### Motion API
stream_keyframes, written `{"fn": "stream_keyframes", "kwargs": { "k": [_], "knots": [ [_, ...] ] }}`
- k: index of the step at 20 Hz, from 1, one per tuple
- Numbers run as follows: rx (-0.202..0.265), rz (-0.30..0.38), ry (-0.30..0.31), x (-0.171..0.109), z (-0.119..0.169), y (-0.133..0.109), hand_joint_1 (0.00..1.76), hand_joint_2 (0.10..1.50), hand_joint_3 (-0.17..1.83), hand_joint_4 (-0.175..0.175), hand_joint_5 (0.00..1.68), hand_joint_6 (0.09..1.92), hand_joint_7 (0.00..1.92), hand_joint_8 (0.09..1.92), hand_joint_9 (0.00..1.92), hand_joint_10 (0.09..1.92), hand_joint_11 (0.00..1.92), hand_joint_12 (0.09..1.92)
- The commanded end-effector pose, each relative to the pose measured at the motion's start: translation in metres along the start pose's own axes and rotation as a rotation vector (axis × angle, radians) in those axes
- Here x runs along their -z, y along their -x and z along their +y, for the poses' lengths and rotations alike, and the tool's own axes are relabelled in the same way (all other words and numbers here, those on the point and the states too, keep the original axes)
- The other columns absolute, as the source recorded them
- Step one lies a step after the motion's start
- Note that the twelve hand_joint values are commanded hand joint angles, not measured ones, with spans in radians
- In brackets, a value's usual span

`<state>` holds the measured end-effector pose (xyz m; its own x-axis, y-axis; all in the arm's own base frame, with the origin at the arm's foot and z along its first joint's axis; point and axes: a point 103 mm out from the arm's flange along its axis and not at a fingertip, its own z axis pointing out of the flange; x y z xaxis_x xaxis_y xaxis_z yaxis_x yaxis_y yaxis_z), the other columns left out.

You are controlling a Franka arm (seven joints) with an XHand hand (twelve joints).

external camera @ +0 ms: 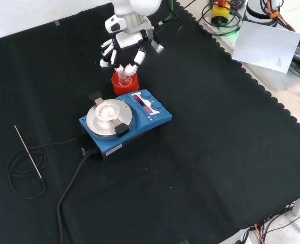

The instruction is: Pick up the round-bottom flask.

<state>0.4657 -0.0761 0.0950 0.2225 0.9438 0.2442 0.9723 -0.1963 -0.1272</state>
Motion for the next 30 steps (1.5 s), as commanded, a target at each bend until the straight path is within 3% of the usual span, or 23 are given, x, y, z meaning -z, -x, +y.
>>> {"fn": "stream_keyframes", "kwargs": {
  "k": [1,5,7,9,10,13,16,20,30],
  "knots": [
    [-0.005,0.007,0.026,0.005,-0.001,-0.001,1.04,0.84,0.53,0.175,1.03,1.04,0.46,0.54,0.66,0.54,0.20,1.31],
    [-0.002,0.030,0.018,0.006,-0.001,0.001,1.04,0.83,0.55,0.175,1.03,1.04,0.46,0.55,0.67,0.54,0.22,1.31],
    [0.007,0.047,-0.001,0.006,-0.001,0.001,1.03,0.88,0.46,0.175,1.00,1.06,0.44,0.55,0.65,0.54,0.20,1.32],
    [0.021,0.049,-0.013,0.005,-0.001,0.000,0.94,0.81,0.49,0.058,0.84,0.96,0.40,0.54,0.61,0.56,0.16,1.32],
    [0.029,0.048,-0.020,0.004,-0.002,0.000,0.91,0.75,0.55,0.023,0.75,0.93,0.38,0.54,0.59,0.57,0.14,1.33],
    [0.046,0.046,-0.035,0.001,-0.001,-0.004,0.87,0.62,0.66,-0.014,0.50,0.77,0.33,0.55,0.54,0.60,0.10,1.34],
    [0.055,0.042,-0.045,-0.002,-0.001,-0.009,0.86,0.57,0.68,-0.019,0.42,0.62,0.30,0.56,0.51,0.62,0.08,1.34],
    [0.064,0.036,-0.048,-0.005,0.002,-0.014,0.85,0.56,0.67,-0.019,0.41,0.55,0.29,0.56,0.50,0.62,0.06,1.35],
    [0.060,0.032,-0.050,-0.014,0.008,-0.019,0.85,0.58,0.66,-0.003,0.55,0.60,0.29,0.56,0.50,0.63,0.06,1.35]
  ]
}}
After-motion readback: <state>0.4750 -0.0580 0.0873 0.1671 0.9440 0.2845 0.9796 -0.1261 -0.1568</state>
